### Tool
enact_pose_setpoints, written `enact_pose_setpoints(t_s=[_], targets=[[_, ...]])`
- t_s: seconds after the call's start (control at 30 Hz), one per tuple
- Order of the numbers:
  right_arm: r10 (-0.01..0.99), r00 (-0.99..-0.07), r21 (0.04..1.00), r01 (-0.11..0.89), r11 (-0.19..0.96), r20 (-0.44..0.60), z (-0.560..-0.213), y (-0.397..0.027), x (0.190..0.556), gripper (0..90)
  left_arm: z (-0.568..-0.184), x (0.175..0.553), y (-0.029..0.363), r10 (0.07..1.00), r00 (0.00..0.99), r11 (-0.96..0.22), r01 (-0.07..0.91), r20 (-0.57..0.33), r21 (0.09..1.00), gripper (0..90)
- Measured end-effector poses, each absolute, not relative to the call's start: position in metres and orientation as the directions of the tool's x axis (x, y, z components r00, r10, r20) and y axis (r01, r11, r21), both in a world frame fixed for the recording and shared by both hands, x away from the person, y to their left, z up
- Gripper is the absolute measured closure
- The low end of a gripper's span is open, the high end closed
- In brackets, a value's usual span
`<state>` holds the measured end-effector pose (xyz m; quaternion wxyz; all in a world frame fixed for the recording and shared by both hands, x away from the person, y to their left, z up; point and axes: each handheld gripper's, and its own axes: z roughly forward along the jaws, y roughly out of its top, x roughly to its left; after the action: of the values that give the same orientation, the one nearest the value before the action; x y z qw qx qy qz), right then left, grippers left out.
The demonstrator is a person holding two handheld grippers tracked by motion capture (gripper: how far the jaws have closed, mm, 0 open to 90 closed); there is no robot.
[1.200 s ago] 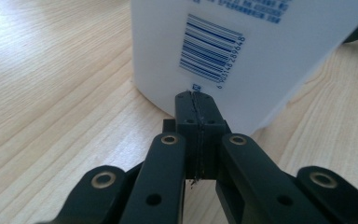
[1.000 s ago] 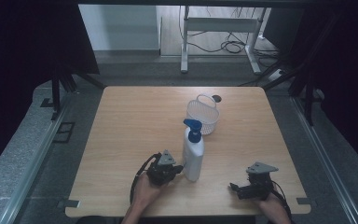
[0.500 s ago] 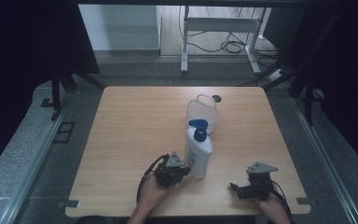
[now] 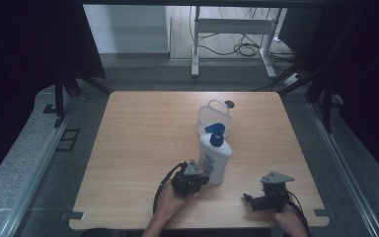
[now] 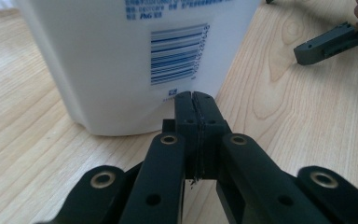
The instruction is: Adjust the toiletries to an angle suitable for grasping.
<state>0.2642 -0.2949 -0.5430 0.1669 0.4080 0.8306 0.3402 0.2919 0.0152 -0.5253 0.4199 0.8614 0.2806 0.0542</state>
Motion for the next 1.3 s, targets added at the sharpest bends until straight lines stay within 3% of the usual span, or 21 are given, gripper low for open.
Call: enact_pose_setpoints(t_s=[0.33,1.3], targets=[[0.791,-0.611,0.702,0.563,0.436,-0.001,-0.543,-0.295,0.264,0.0,-0.52,0.288,0.017,0.534,0.835,-0.491,0.431,-0.129,0.757,83.8],[0.791,-0.611,0.701,0.564,0.436,-0.001,-0.543,-0.294,0.263,0.0,-0.5,0.257,0.067,0.635,0.771,-0.493,0.452,-0.048,0.743,40.6]])
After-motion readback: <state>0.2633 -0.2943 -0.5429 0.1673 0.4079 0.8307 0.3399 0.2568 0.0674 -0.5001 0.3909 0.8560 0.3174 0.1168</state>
